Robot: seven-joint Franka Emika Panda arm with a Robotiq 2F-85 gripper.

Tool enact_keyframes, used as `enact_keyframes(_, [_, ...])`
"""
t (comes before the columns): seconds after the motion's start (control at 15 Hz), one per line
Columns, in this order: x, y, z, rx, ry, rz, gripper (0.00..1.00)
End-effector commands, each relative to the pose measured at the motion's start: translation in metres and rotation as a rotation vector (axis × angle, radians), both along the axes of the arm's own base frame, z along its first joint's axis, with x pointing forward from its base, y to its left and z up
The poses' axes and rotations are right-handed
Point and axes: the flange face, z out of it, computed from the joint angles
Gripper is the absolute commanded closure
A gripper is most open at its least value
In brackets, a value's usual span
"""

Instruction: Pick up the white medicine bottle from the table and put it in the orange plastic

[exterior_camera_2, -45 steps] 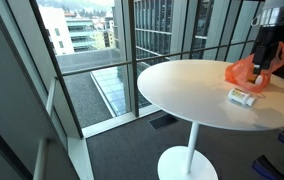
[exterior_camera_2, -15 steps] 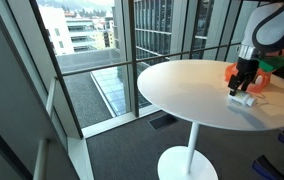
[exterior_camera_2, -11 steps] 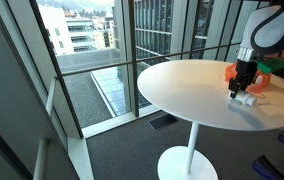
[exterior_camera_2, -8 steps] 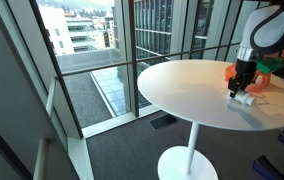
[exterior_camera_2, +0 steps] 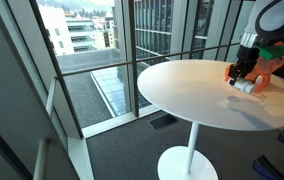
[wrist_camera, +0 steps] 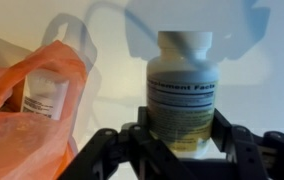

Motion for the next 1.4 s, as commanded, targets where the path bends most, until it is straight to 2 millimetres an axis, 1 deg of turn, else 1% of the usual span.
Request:
enact_keyframes(0.0, [-0.005, -0.019, 0.034, -0.024, -0.018, -0.04, 0.64])
enact_keyframes(0.27, [-0.011, -0.046, 0.059, -0.036, -0.037, -0.088, 0.64])
enact_keyframes(0.73, [-0.026, -0.095, 0.093, -0.055, -0.077, -0.186, 0.64])
enact_keyframes(1.0, [-0.035, -0.122, 0.103, -0.065, -0.094, -0.247, 0.64])
enact_keyframes(1.33, [-0.047, -0.155, 0.103, -0.067, -0.097, -0.319, 0.64])
